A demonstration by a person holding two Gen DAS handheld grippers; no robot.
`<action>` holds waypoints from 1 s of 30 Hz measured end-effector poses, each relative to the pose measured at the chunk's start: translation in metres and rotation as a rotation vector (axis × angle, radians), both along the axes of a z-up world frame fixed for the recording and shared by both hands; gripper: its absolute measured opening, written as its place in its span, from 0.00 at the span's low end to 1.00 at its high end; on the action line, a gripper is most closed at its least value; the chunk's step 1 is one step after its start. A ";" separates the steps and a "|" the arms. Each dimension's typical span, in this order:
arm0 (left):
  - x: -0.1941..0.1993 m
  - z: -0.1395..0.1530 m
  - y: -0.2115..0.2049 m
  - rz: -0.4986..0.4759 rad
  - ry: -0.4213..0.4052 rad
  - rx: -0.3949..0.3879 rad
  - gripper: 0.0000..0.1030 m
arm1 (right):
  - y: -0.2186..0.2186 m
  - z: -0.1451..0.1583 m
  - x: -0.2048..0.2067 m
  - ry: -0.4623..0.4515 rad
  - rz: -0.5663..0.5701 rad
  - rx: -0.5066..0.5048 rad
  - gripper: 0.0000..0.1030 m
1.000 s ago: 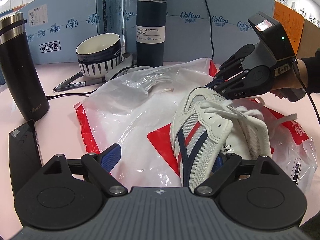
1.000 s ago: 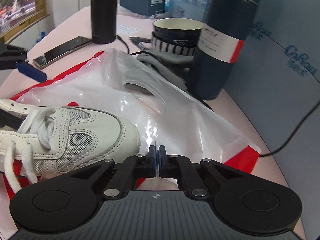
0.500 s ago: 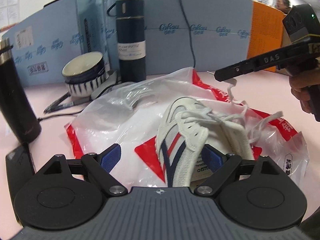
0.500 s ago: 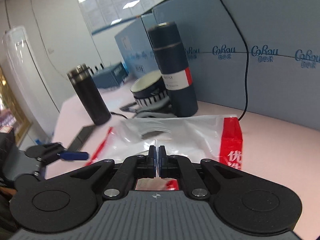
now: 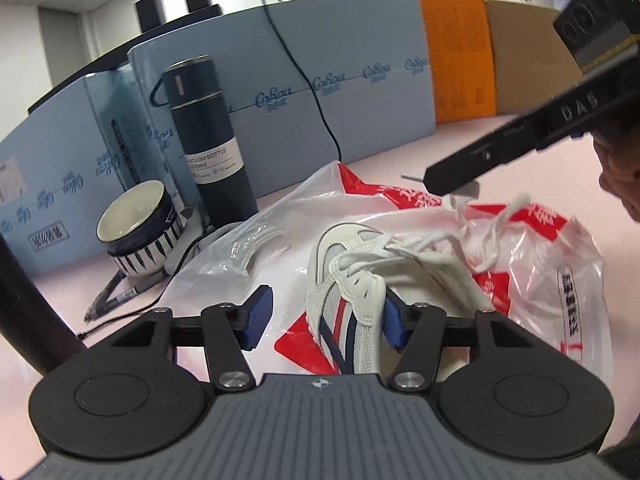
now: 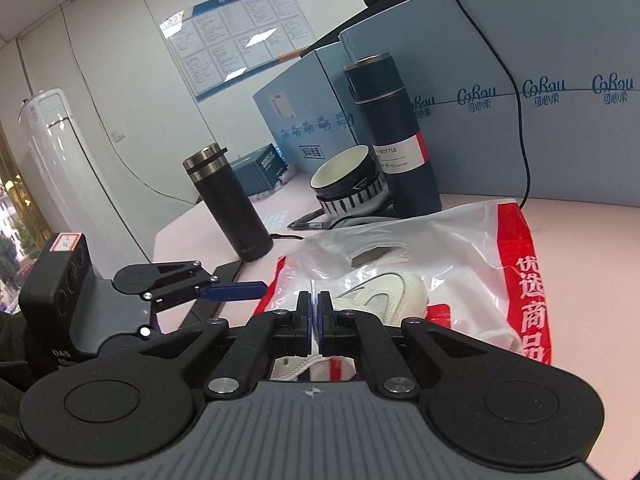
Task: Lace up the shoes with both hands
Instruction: 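Grasp the sneaker tongue with the left tool while the right tool holds the lace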
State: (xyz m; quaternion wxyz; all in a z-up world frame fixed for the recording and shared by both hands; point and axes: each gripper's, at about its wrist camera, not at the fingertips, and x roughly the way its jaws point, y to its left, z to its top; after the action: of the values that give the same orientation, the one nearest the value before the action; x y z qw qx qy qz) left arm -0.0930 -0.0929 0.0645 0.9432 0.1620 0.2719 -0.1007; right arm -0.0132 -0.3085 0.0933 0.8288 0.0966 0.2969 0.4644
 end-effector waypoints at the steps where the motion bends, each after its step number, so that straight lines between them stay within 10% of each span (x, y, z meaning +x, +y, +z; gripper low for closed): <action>1: -0.001 -0.001 -0.001 -0.012 0.003 0.011 0.47 | 0.001 0.000 -0.001 0.000 0.004 0.003 0.03; 5: -0.001 -0.003 0.002 -0.058 0.041 -0.069 0.14 | 0.008 -0.002 -0.003 0.007 0.015 0.018 0.03; 12: 0.003 -0.005 0.028 0.052 0.104 -0.384 0.13 | 0.022 -0.009 -0.004 0.017 0.043 0.019 0.03; 22: 0.004 -0.052 0.095 0.332 0.272 -1.192 0.14 | 0.036 -0.025 -0.005 0.039 0.065 -0.035 0.03; 30: 0.000 -0.070 0.101 0.402 0.301 -1.399 0.15 | 0.045 -0.026 -0.004 0.041 0.069 -0.081 0.03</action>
State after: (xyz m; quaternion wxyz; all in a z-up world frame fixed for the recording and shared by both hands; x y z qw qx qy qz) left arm -0.0932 0.0083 -0.0050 0.7790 -0.5448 0.2949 -0.0968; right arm -0.0168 -0.2637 0.0669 0.8091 0.0620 0.3357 0.4783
